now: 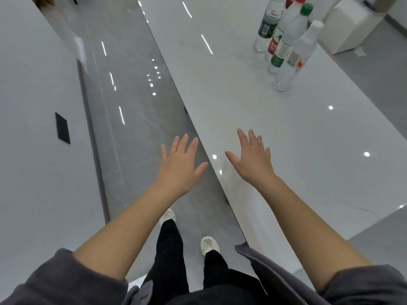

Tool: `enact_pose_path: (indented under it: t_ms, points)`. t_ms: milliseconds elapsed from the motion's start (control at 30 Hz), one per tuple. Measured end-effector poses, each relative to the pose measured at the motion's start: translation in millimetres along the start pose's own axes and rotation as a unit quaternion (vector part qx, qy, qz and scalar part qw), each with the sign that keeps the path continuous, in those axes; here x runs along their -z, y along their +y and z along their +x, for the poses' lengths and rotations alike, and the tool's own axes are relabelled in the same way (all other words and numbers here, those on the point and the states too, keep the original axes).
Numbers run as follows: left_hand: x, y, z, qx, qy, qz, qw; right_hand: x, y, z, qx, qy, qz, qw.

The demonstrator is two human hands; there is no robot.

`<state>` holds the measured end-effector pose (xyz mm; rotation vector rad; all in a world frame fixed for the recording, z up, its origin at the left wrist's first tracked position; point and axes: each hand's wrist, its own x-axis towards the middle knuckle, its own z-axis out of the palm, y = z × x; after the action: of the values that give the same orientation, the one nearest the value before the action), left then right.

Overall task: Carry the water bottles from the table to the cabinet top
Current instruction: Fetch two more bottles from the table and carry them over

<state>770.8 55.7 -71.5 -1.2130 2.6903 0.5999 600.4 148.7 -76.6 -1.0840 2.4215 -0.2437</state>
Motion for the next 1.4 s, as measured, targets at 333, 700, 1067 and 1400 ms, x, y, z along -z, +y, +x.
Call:
enact_pose_path:
  t_ms: [333,700,1067,1400]
  points:
    - [68.0,-47.1,139.4,-0.101,-0.026,0.009,0.994,13.4,-45.7,97.9,-0.124,0.066,0.094,0.986]
    - [80.5,-22.6,311.3,-0.171,-0.095,0.026,0.980,43.7,-8.9,237.6,-0.257,0.180,0.260,0.913]
    - [67.5,29.5,443.1,-0.240,-0.134,0.036,0.961,64.3,47.2,308.3,-0.380,0.330,0.453,0.736]
    - [64.2,39.5,527.5,-0.272,-0.145,-0.007,0.951,75.5,65.1,355.1,-0.401,0.418,0.467,0.668]
